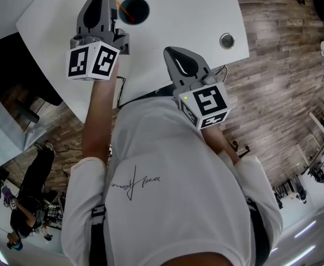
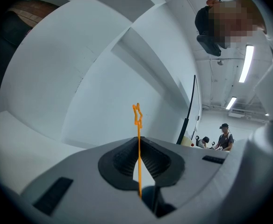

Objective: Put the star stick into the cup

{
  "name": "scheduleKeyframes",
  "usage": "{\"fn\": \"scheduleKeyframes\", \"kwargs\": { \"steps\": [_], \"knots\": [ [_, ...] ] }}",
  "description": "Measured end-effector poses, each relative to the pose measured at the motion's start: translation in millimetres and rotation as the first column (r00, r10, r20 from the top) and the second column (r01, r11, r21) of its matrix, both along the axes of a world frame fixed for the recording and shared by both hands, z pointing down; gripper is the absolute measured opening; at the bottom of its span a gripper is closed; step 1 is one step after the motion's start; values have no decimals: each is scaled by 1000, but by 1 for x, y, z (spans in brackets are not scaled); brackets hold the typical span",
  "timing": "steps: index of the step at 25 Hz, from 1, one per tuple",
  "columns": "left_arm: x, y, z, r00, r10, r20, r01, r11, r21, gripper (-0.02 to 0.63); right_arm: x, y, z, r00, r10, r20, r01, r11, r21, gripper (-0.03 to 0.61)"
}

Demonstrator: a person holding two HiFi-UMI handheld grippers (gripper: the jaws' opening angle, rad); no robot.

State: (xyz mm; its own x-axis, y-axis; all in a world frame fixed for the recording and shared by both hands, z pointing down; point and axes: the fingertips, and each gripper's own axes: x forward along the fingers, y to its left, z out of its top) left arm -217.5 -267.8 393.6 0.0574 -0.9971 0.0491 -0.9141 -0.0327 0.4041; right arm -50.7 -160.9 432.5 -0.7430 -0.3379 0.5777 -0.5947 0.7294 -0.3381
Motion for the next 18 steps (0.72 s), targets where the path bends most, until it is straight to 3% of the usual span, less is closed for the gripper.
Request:
{"fn": "scheduleKeyframes", "kwargs": {
  "steps": [18],
  "knots": [
    [8, 1, 15, 1000, 12, 15, -11, 999, -37, 17, 10, -10, -1, 999, 34, 4, -34, 999, 1, 9]
  ]
}}
